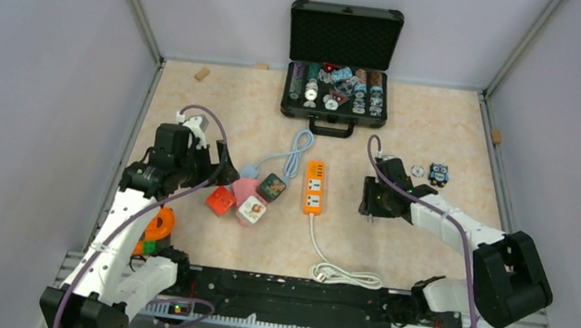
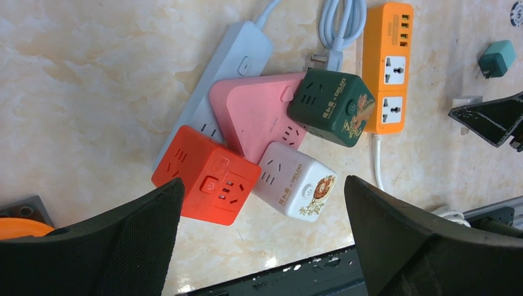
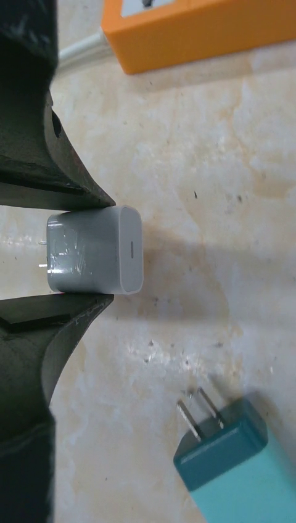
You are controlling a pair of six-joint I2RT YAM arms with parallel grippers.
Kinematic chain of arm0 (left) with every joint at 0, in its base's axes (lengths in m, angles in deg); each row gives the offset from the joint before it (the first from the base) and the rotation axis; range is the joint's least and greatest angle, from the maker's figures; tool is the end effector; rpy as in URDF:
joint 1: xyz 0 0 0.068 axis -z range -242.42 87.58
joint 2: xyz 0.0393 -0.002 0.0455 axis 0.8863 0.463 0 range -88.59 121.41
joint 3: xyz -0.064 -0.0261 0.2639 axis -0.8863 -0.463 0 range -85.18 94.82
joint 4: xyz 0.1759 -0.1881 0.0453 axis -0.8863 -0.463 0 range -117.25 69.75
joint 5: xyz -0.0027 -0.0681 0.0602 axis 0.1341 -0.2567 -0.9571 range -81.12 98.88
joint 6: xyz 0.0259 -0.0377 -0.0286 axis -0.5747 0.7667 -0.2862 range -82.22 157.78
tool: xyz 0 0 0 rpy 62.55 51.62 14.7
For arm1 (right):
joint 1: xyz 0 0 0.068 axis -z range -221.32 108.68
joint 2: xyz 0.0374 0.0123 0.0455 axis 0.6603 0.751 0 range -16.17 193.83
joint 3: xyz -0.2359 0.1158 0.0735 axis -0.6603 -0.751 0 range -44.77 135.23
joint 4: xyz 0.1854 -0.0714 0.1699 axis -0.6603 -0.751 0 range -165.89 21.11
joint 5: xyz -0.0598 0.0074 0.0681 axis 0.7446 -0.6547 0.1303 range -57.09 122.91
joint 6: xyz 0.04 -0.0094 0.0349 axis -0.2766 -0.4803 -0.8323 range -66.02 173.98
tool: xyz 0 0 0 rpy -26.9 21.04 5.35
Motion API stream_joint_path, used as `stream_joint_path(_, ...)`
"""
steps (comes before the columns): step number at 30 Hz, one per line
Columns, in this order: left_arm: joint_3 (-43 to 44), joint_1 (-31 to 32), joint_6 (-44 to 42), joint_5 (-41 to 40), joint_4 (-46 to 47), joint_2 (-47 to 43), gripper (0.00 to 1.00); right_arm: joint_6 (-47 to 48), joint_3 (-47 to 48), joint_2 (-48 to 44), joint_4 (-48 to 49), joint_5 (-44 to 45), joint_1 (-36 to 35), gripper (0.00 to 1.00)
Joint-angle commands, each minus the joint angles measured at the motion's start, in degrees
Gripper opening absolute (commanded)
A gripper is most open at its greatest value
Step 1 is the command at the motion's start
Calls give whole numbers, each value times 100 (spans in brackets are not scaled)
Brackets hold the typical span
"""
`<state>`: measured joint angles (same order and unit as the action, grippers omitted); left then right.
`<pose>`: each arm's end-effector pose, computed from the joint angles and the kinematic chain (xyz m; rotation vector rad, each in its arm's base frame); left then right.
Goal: Insert the plug
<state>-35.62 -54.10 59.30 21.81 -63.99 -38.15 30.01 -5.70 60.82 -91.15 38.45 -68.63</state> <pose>0.1721 -0.0332 0.2968 -0.1618 2.3792 -0.5172 0.2193 0.1094 0.1726 -0.0428 2.6252 0.1880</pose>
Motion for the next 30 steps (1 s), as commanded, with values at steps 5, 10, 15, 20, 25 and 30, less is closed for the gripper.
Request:
stream_joint_path(5, 55, 12, -164, 1317, 290, 219, 99, 455, 314, -394, 246, -535, -1137, 0)
stream_joint_path(10, -108, 183, 300, 2379, 634, 460, 99, 793, 309, -490, 656, -660, -1969, 0)
stream_joint_path(15, -158, 1026, 848, 2398, 1011, 875, 99, 1102, 420, -541, 861, -381, -2885, 0)
stream_joint_path(20, -431, 1516, 1726, 3007, 1952, 1273, 99, 1169, 389, -857, 1277, -433, -3458, 0)
stream_joint_path(25, -663, 2103, 2261, 3013, 2550, 1477, 96, 1185, 186, -1334, 1708, -537, -3584, 0)
stream_joint_path(30, -934, 2544, 2779, 3100, 3301, 1648, 92, 1155, 50, -1739, 1941, -699, -3590, 0)
